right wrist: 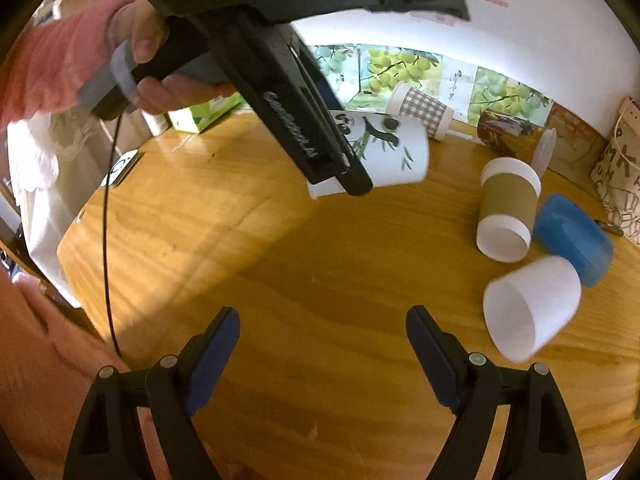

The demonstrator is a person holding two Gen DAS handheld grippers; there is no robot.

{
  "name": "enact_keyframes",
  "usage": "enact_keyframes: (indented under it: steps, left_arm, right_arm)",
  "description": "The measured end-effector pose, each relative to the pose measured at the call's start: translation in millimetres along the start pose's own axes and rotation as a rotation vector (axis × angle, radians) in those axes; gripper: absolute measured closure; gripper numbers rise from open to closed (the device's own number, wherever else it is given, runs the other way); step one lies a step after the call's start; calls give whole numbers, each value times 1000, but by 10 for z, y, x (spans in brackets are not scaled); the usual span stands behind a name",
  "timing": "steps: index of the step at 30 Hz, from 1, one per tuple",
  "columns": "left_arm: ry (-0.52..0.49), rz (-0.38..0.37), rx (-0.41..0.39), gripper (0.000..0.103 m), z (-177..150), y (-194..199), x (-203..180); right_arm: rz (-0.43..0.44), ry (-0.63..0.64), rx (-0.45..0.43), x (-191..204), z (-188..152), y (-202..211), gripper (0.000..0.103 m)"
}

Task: Flip cup upright
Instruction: 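Close the left gripper around the panda cup's body, then lift the panda cup with the left gripper toward the right gripper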

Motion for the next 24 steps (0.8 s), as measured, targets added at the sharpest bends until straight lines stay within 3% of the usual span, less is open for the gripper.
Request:
enact_keyframes:
  steps: [4,9,13,24]
  left_arm:
    - [-224,-24,10,34,79,-75,-416]
    - [-430,-24,52,34,157,-246,-723]
    - [-610,-82,75,34,200,-402,-1020]
    - [-896,-166,231,34,293,-686,-1725]
  right_arm:
    - [-45,2,18,-77,-210,70,17]
    - [-86,-2,49,-149,-503,176,17]
    - [-106,22,54,-177,-686,270,17]
    - [-173,62,36,-355,-912,374,17]
Point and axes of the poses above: each gripper's, at about its wrist camera, not at the fingertips, and y roughly against the way its jaws point, x to its left, z to its top, the point moved 8 cm from there along -y, roughly the way its jaws point, and after that the axes turned 13 degrees about -z, right-handed, at the moved point
